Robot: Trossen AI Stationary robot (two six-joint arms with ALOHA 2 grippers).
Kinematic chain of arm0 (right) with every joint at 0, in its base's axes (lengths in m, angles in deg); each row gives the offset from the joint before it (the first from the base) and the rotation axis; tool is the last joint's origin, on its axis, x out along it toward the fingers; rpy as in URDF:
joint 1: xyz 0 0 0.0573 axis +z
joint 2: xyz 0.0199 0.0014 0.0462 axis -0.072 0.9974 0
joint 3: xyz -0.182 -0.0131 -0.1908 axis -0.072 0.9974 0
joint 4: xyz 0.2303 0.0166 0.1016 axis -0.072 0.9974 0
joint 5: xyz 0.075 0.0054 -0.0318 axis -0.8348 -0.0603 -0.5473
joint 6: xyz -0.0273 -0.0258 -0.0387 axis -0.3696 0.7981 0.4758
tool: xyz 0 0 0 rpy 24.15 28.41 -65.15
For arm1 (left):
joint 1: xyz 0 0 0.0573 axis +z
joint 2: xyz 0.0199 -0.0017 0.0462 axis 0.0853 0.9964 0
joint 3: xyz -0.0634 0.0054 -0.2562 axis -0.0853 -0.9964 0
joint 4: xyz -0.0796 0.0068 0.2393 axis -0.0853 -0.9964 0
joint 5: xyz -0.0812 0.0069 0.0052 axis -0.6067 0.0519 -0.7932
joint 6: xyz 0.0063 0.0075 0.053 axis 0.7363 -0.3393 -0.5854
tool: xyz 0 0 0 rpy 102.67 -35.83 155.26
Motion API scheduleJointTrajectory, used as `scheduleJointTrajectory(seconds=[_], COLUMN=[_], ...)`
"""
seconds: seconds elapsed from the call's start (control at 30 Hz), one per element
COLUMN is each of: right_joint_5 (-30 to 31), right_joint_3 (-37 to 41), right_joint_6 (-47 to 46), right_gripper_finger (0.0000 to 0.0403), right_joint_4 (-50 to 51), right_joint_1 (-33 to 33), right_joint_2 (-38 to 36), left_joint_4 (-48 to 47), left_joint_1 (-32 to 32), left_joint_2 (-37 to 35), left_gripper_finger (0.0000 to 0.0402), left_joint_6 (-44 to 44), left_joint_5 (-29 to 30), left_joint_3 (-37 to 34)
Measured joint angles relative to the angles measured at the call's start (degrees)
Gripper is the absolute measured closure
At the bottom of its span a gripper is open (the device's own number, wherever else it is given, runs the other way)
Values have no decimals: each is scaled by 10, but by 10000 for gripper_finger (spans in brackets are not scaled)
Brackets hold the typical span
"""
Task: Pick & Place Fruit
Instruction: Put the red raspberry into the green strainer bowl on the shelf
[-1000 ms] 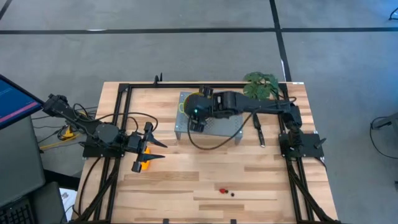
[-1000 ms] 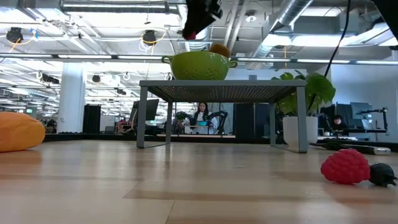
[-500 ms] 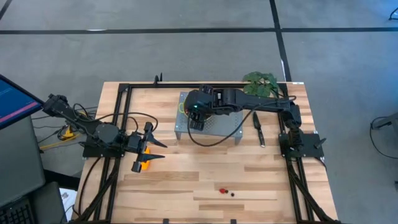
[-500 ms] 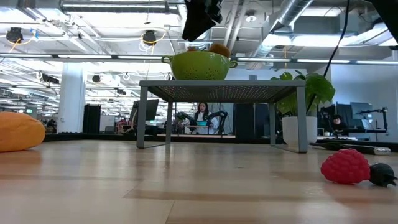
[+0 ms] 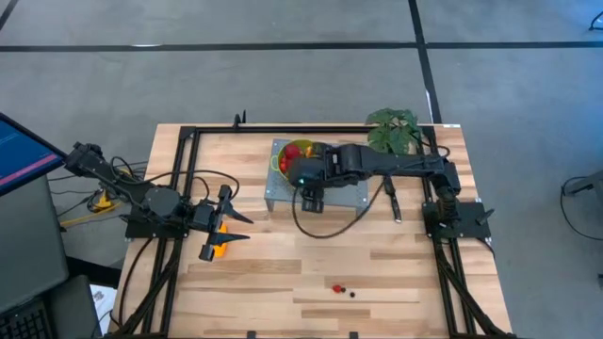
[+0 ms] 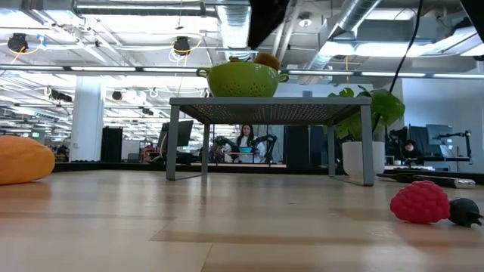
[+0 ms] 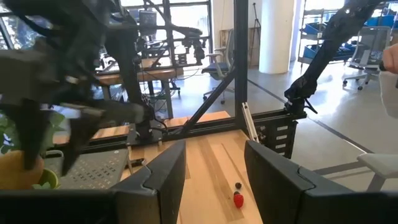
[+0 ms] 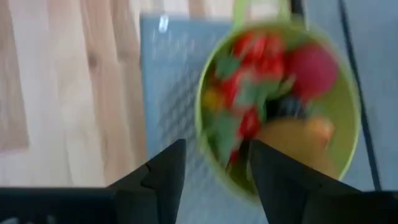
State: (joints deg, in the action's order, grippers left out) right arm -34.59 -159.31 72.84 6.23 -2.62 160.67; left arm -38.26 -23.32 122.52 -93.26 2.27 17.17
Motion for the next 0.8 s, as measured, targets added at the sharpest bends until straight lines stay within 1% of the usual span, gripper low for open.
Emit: scheduleJointTrajectory(seconds=[0.13,0.33,0.57,0.8], right_joint_5=[1,0,1,2], right_joint_3=[0,0,0,0], right_joint_6=[-50,-127,-200,-263], right_gripper_finger=[248,268,279,279], right_joint_4=[66,147,163,164], right_joint_1=[35,106,203,290], right_joint_2=[-7,-6,-6,-1], left_joint_4=[0,0,0,0], left_joint_1=[0,0,0,0], left_joint_2=[0,0,0,0], left_gripper_finger=[243,243,243,243], left_joint_6=[0,0,0,0], left_joint_5=[0,1,3,2], left_joint_3=[0,0,0,0])
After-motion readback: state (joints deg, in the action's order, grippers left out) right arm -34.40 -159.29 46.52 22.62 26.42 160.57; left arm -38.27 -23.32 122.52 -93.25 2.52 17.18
